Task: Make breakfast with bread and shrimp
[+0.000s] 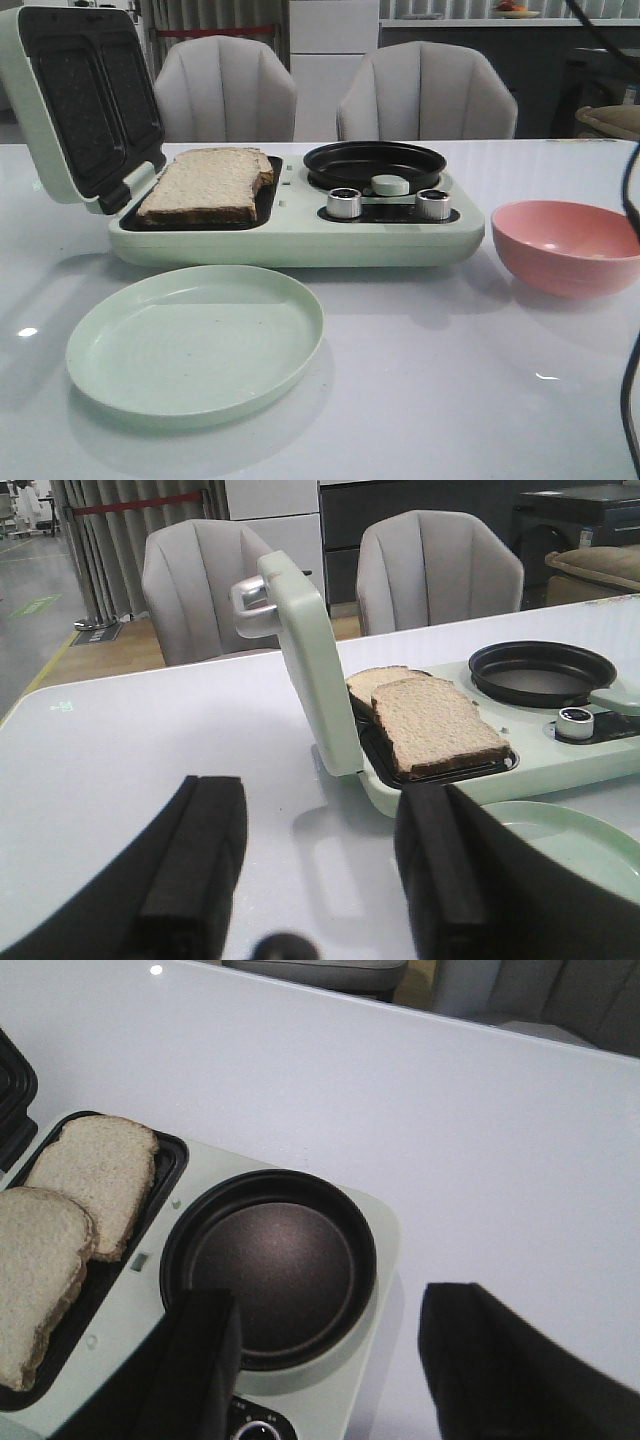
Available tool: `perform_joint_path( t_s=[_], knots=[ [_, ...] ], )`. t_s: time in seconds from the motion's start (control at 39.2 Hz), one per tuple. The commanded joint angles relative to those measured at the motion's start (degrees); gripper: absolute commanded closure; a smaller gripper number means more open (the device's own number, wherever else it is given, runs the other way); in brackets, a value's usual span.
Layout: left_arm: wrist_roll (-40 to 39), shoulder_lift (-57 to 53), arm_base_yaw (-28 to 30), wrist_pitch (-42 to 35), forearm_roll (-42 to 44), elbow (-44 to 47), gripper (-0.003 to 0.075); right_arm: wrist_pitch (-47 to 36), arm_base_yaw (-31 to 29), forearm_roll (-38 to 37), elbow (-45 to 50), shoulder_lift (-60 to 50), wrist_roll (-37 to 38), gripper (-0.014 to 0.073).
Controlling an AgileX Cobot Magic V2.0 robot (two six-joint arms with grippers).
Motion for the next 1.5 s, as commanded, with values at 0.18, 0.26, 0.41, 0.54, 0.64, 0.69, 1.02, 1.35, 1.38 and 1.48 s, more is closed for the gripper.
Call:
perform_joint_path(
  t_s=[0.18, 0.26, 0.41, 0.54, 0.64, 0.69, 1.02, 1.35, 1.38, 1.48],
  knots=[
    [-0.2, 0.2, -0.5, -4.1, 0.6, -1.5, 0.0317, -11.7, -1.2, 0.6, 19.4, -20.9, -0.2, 0.0097],
    [-0.2, 0.2, -0.5, -4.1, 0.6, -1.5, 0.0317, -12.3, -1.2, 0.6, 24.2, -25.3, -0.2, 0.0097],
    [-0.2, 0.2, -0.5, -4.1, 0.6, -1.5, 0.0317, -15.4, -1.2, 0.6, 33.7, -34.4, -0.2, 0.0097],
    [-0.2, 0.2, -0.5, -4.1, 0.6, -1.5, 0.0316, -18.5, -1.2, 0.6, 41.6, -42.5, -0.2, 0.0097],
    [-0.2, 0.2, -0.5, -4.5, 0.6, -1.5, 0.0317, -20.5, -1.2, 0.6, 47.1, -48.5, -0.3, 0.0097],
    [-0.2, 0.2, -0.5, -4.6, 0.6, -1.5, 0.0317, -21.2, -1.2, 0.6, 50.3, -51.8, -0.3, 0.0097],
    [-0.2, 0.2, -0.5, -4.6, 0.6, -1.5, 0.0317, -31.8, -1.2, 0.6, 69.6, -72.6, -0.3, 0.0097],
    [-0.2, 0.2, -0.5, -4.6, 0.6, -1.5, 0.0317, -38.7, -1.1, 0.6, 83.3, -82.6, -0.3, 0.0097],
    [-0.2, 0.2, -0.5, -4.6, 0.6, -1.5, 0.0317, -38.7, -1.1, 0.6, 83.8, -82.6, -0.3, 0.0097],
    [-0.2, 0.2, -0.5, -4.6, 0.6, -1.5, 0.0317, -38.6, -1.1, 0.6, 84.6, -82.6, -0.3, 0.0097]
  ],
)
